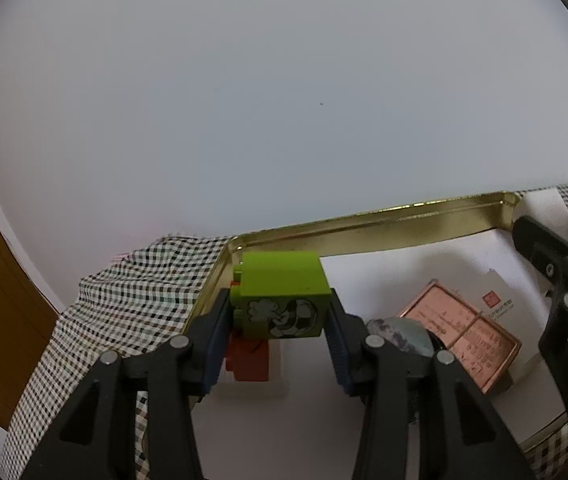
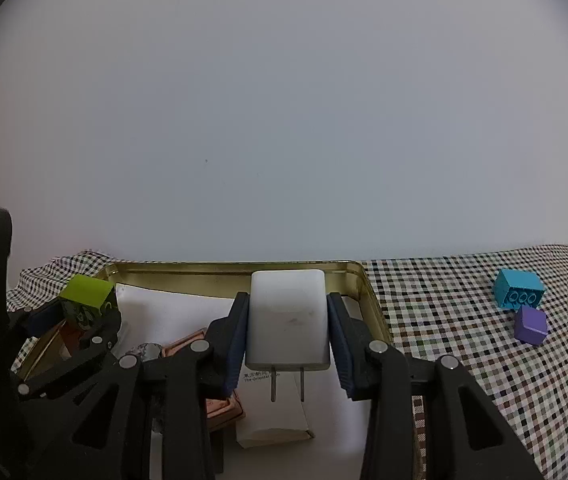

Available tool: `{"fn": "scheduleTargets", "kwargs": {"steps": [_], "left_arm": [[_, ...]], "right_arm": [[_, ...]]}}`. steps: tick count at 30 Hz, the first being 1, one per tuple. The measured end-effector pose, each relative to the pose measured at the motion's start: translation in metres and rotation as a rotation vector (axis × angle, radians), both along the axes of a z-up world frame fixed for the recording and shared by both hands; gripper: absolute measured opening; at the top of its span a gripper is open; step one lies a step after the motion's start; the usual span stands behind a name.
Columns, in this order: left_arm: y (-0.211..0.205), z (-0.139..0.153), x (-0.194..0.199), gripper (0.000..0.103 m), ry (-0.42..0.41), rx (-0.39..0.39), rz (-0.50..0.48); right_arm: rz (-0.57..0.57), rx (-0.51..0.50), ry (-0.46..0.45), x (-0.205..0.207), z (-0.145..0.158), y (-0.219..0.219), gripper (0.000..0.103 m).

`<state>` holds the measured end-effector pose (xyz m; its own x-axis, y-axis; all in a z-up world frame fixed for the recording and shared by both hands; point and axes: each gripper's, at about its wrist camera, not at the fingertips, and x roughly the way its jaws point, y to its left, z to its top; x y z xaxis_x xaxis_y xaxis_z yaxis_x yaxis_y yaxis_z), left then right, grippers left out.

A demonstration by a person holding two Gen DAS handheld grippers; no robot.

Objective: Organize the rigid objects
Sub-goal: 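Lower the green block and white cube into the gold tray and open both grippers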

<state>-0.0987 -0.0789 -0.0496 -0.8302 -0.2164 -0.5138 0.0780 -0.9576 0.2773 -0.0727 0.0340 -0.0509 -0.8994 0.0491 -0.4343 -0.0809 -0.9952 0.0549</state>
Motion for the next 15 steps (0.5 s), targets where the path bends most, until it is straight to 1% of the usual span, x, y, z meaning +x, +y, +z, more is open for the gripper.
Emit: {"fn": "scheduleTargets", "kwargs": {"steps": [10, 15], "left_arm": [[0.009, -0.006, -0.005, 0.044, 0.000, -0.057, -0.002], [0.018, -0.010, -0.005, 0.044, -0.007, -0.084, -0.048]], "right_arm": [[0.031, -0.021, -0.056, -0.005, -0.003, -0.007, 0.041], [0.042, -0.049, -0.088, -0.007, 0.000, -0.009, 0.041]]}}
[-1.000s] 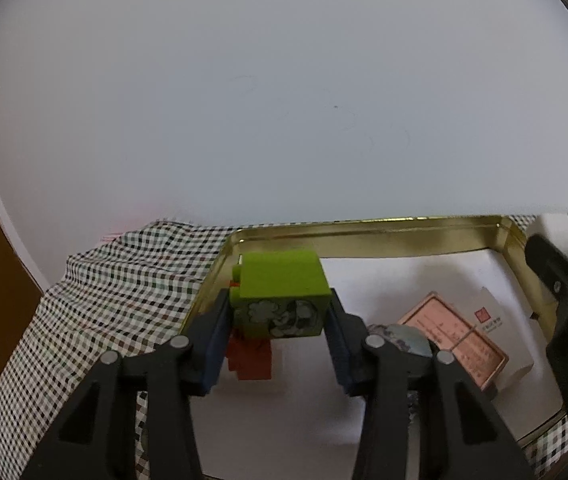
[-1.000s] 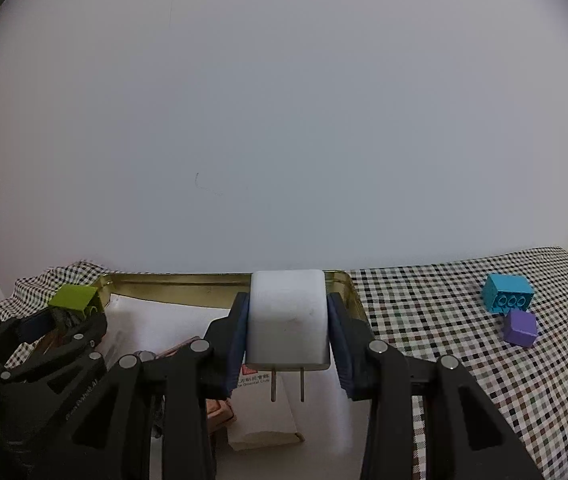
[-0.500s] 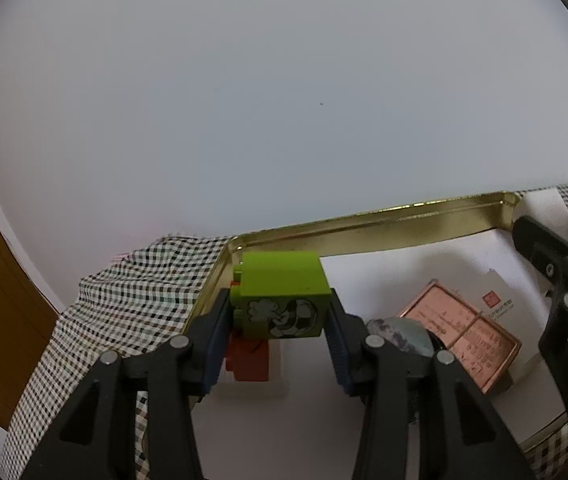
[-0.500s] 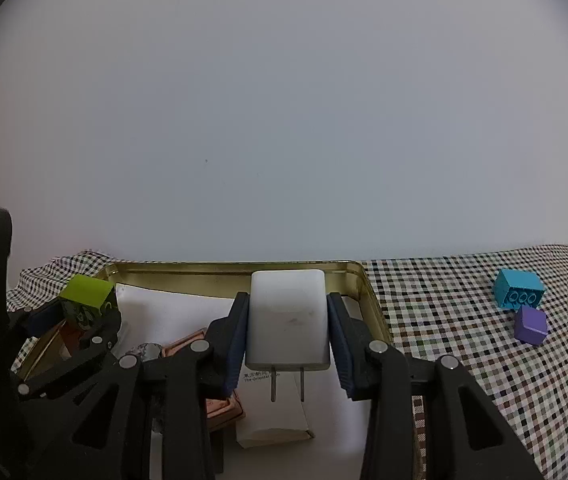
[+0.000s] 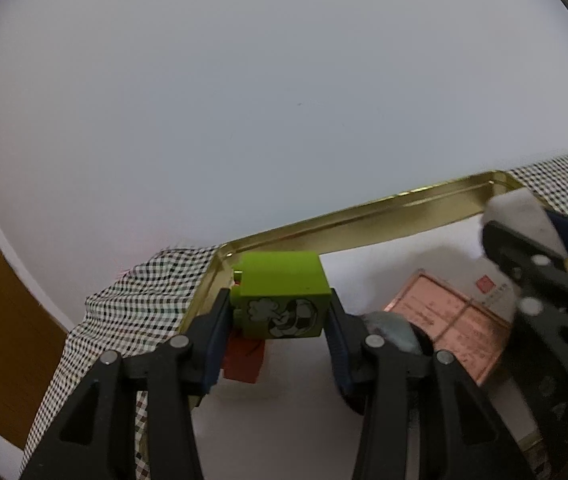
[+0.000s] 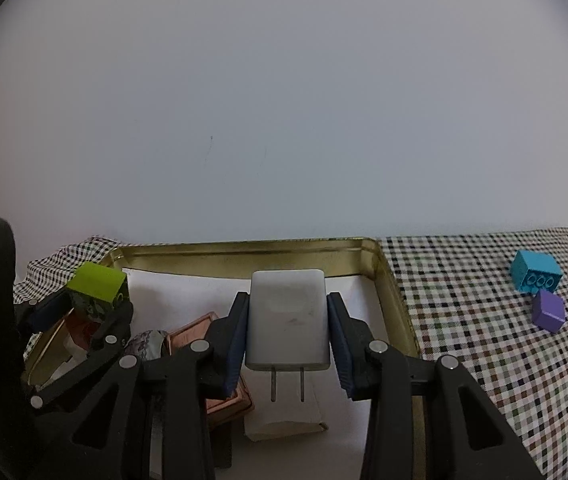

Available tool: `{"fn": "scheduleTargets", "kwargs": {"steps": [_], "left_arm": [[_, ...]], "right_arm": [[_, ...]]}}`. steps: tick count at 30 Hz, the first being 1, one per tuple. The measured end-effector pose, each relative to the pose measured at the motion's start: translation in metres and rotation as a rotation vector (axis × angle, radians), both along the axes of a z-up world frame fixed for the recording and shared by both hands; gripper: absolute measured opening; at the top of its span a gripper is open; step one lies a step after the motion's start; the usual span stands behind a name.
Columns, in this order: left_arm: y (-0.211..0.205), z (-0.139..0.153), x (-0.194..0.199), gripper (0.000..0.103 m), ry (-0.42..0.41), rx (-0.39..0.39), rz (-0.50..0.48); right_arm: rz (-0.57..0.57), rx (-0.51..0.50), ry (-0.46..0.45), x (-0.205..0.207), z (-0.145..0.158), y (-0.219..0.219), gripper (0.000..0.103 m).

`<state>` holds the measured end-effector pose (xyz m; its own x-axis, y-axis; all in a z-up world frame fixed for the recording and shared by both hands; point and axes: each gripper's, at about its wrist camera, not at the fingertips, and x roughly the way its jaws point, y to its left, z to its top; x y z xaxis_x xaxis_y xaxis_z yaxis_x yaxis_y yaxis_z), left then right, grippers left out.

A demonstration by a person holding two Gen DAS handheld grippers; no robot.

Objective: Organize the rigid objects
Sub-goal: 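Lower the green block and white cube into the gold tray and open both grippers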

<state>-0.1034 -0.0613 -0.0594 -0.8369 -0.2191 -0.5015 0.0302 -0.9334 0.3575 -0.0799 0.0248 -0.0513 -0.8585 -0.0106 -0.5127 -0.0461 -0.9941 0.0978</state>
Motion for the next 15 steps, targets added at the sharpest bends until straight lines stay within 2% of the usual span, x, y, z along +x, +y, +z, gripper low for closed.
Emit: {"fn": "scheduleTargets", "kwargs": {"steps": [4, 7, 9, 11, 12, 13, 15], "left_arm": [[0.003, -0.002, -0.001, 0.042, -0.006, -0.013, -0.008], [0.002, -0.003, -0.002, 0.046, -0.006, -0.005, -0.005], [0.000, -0.002, 0.000, 0.056, -0.004, -0.005, 0.016], [-0.007, -0.001, -0.001, 0.081, 0.006, 0.017, 0.052], [-0.010, 0.001, -0.002, 0.090, 0.008, 0.038, 0.063], [-0.016, 0.002, -0.003, 0.103, 0.010, 0.069, 0.077], [-0.022, 0.002, -0.005, 0.103, -0.016, 0.143, 0.071]], "right_arm": [[0.003, -0.017, -0.007, 0.000, 0.002, 0.002, 0.041], [0.025, -0.018, -0.004, 0.000, 0.001, 0.000, 0.041], [0.035, -0.019, 0.000, 0.000, 0.000, -0.001, 0.042], [0.039, -0.015, 0.013, 0.003, 0.002, -0.003, 0.052], [0.035, -0.011, 0.023, 0.005, 0.002, -0.003, 0.063], [0.030, -0.008, 0.037, 0.007, 0.003, -0.003, 0.073], [0.024, 0.000, 0.064, 0.013, 0.006, -0.005, 0.079]]}}
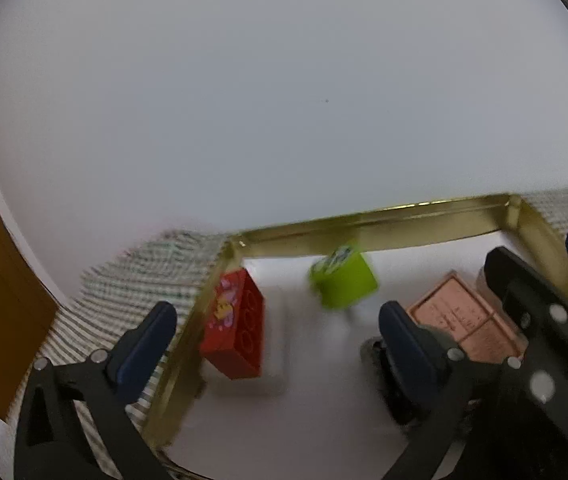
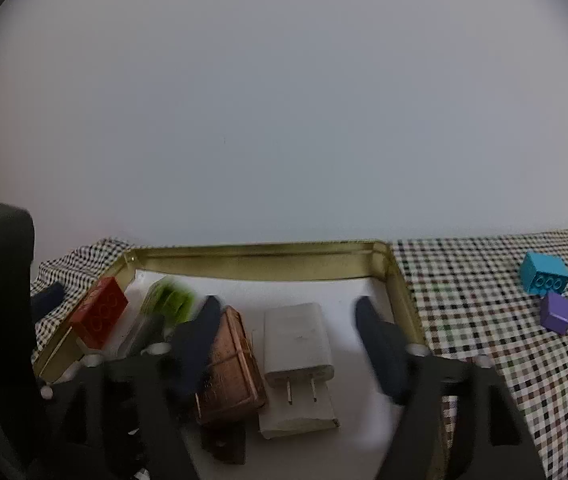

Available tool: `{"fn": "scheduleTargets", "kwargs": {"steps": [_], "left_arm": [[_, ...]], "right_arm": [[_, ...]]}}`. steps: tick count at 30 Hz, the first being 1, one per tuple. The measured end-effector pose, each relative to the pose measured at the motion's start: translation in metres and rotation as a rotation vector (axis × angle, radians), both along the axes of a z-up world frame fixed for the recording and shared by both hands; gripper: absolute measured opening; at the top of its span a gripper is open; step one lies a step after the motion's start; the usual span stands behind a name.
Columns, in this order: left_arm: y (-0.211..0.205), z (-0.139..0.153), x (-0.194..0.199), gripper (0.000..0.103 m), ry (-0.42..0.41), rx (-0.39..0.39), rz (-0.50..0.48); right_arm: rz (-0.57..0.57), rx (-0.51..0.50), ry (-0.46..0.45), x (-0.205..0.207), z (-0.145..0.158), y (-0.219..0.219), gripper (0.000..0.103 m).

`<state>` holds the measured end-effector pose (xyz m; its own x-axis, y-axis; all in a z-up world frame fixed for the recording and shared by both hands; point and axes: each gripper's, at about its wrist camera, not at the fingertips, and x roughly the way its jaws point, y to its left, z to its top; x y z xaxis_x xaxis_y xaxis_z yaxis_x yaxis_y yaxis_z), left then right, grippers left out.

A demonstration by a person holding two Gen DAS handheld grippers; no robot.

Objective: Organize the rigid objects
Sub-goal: 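Lower the green block and white cube into the gold tray and open both grippers, then withdraw both grippers from the tray toward the purple cube and blue brick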

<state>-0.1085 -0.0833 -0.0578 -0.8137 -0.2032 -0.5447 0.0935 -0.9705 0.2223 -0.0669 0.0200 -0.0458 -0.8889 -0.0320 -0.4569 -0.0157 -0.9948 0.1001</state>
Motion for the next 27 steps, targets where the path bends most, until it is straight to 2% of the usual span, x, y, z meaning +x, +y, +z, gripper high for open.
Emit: {"fn": "scheduleTargets", "kwargs": {"steps": [3, 10, 14, 15, 17, 27], "left_arm": [[-0.007, -0.001, -0.004, 0.103, -0.020, 0.070, 0.006], [-0.016, -0.006, -0.005, 0.103, -0.012, 0.044, 0.013], [-0.012, -0.016, -0.021, 0.103, -0.007, 0.035, 0.013], [-0.020, -0.006, -0.010, 0.103, -0.006, 0.037, 0.015], [-0.009, 0.001, -0.002, 0.103, -0.003, 0.046, 0.015], [-0.002, 0.008, 0.012, 0.103, 0.036, 0.078, 0.002]], "right_arm": [[-0.002, 0.015, 0.025, 0.005, 0.002, -0.003, 0.083], [-0.049, -0.012, 0.059, 0.012, 0.004, 0.000, 0.084], [-0.079, -0.052, 0.059, 0.014, 0.002, 0.008, 0.085], [-0.092, -0.064, 0.059, 0.015, 0.002, 0.010, 0.085], [-0.115, -0.080, 0.066, 0.017, 0.003, 0.014, 0.085], [-0.153, -0.079, 0.090, 0.031, 0.007, 0.019, 0.085]]}}
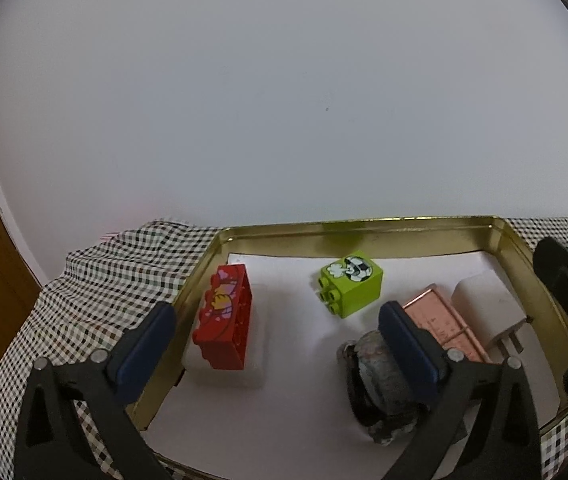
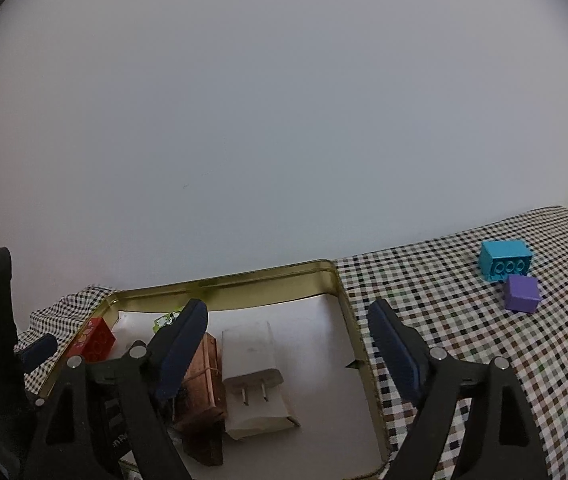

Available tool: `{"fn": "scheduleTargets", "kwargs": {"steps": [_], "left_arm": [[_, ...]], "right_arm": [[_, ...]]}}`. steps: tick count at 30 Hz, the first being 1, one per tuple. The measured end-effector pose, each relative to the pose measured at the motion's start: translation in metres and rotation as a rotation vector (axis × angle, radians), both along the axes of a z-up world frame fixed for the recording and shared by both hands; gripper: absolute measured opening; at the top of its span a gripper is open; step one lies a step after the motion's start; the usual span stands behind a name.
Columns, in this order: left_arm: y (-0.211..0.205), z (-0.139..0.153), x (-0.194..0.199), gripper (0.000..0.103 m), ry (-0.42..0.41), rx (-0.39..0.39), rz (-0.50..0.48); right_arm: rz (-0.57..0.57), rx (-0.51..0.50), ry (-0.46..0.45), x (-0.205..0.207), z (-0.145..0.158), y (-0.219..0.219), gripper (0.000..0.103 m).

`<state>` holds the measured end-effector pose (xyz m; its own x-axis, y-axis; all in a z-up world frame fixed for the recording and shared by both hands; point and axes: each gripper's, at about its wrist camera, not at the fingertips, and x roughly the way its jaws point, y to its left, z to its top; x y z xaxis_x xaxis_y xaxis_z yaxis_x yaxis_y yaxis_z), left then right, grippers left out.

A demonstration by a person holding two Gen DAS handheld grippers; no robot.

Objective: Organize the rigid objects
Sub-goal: 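Withdraw both grippers from the tray toward the purple cube and blue brick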

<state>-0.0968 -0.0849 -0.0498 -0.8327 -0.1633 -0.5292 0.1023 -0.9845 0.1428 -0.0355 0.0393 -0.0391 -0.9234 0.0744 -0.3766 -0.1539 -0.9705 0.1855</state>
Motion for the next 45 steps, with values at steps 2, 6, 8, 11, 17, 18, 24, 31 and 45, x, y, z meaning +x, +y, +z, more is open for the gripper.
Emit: {"fn": "scheduleTargets", "kwargs": {"steps": [2, 6, 8, 11, 17, 18, 24, 31, 45], "left_arm": [[0.002, 0.001, 0.001, 0.102, 0.007, -0.001, -0.002], [0.004, 0.002, 0.004, 0.102, 0.031, -0.003, 0.004], [0.004, 0.002, 0.006, 0.102, 0.044, 0.004, 0.007], [0.005, 0.003, 0.010, 0.102, 0.059, 0.020, 0.007], [0.012, 0.005, 0.020, 0.102, 0.079, 0.050, -0.006], [0.014, 0.005, 0.021, 0.102, 0.083, 0.050, -0.007], [0.026, 0.007, 0.033, 0.102, 0.111, 0.041, -0.020], [0.035, 0.005, 0.040, 0.102, 0.113, 0.045, -0.022], [0.077, 0.004, 0.058, 0.102, 0.121, 0.045, -0.061]], "right_arm": [[-0.009, 0.014, 0.003, 0.000, 0.001, 0.000, 0.085], [-0.035, 0.048, 0.022, 0.007, 0.003, 0.003, 0.085], [-0.046, 0.063, 0.030, 0.010, 0.005, 0.005, 0.085], [-0.055, 0.079, 0.033, 0.013, 0.007, 0.009, 0.085], [-0.069, 0.121, 0.047, 0.019, 0.006, 0.016, 0.085], [-0.072, 0.128, 0.048, 0.021, 0.007, 0.017, 0.085], [-0.095, 0.160, 0.061, 0.031, 0.008, 0.030, 0.085], [-0.124, 0.183, 0.059, 0.040, 0.008, 0.053, 0.085], [-0.201, 0.222, 0.055, 0.060, 0.011, 0.117, 0.084]]}}
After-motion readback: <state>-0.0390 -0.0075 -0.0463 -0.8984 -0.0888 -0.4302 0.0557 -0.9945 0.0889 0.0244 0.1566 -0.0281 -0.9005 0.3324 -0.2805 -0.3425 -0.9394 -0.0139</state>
